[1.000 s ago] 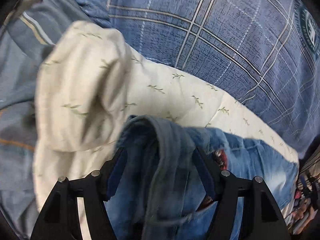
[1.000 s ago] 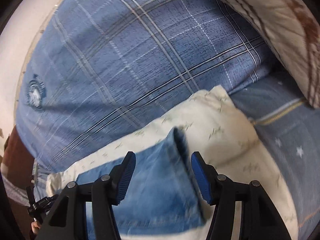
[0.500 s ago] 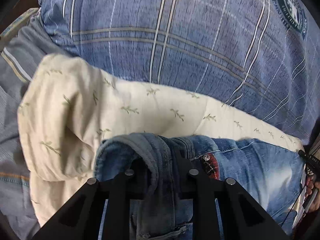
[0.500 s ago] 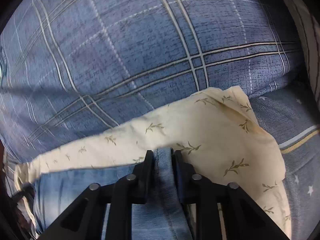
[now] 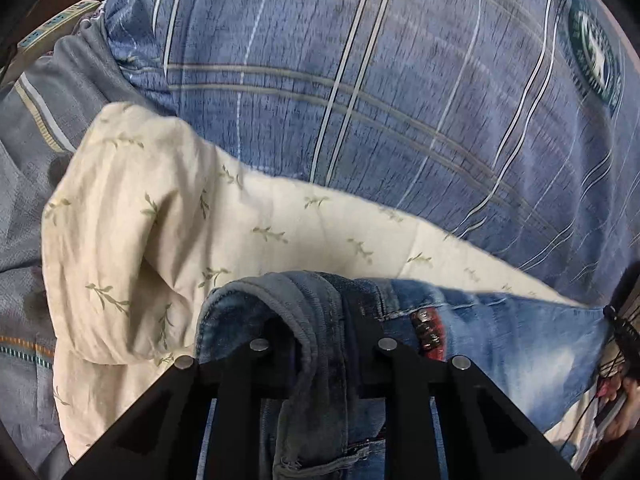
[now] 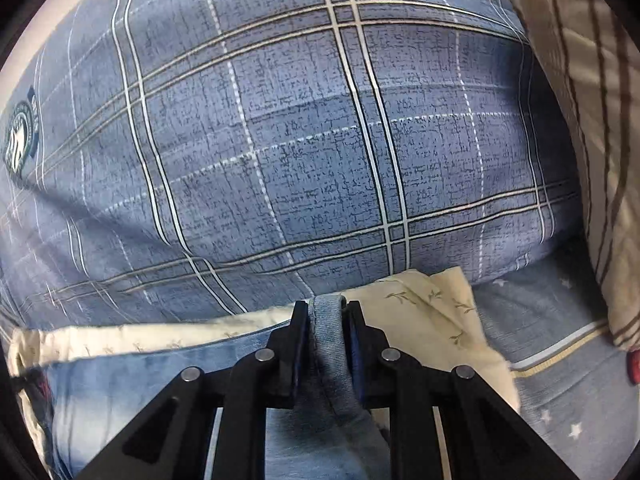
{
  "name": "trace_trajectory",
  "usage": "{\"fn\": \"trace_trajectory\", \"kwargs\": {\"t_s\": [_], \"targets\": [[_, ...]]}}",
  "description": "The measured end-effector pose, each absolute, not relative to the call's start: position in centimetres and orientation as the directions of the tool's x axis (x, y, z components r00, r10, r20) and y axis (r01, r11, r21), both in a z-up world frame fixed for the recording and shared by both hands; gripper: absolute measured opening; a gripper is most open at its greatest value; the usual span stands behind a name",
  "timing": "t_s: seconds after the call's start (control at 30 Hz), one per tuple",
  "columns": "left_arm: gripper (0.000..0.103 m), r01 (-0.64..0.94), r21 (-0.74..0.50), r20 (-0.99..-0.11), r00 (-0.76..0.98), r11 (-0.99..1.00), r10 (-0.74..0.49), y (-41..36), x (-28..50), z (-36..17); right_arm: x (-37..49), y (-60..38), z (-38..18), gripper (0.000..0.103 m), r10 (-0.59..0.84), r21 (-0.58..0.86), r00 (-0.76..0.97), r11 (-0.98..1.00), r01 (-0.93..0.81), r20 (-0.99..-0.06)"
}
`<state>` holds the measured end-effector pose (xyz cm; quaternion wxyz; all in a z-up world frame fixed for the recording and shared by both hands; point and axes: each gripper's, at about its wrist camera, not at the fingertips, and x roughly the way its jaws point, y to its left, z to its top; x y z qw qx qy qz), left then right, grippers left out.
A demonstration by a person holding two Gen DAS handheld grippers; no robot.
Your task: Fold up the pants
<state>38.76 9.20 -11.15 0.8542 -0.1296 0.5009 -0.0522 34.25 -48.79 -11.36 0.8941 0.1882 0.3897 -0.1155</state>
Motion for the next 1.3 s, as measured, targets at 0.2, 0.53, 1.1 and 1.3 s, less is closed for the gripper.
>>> {"fn": "trace_trajectory", "kwargs": {"t_s": [0.2, 0.53, 1.1, 1.3], "targets": [[0.02, 0.022, -0.361, -0.766, 0.564, 0.932, -0.31, 10.1, 36.2, -7.7, 31.1, -48.8, -7.0, 0.02, -0.007, 0.319, 0.771, 0.908, 0.271, -0.636], [0.021, 0.19, -0.412, -0.65, 0.624, 0.891, -0.433, 12.7, 22.7, -3.7, 15.5, -49.8, -5.1, 0.02, 0.059, 0.359, 0.816, 0.914, 0.187, -0.575], [0.022, 0.165, -0.334, -0.811, 0.452, 0.928, -0.372, 12.6, 7.3, -12.3, -7.4, -48.0, -14.2, 0.019, 0.098, 0.409, 0.729, 0.874, 0.262, -0.678], [0.03, 0.16, -0.311, -0.833, 0.429, 0.937, -0.35, 12.4, 6.7, -11.3, -8.3, -49.1, -16.2, 0.022, 0.192, 0.504, 0.672, 0.808, 0.305, -0.715]]}}
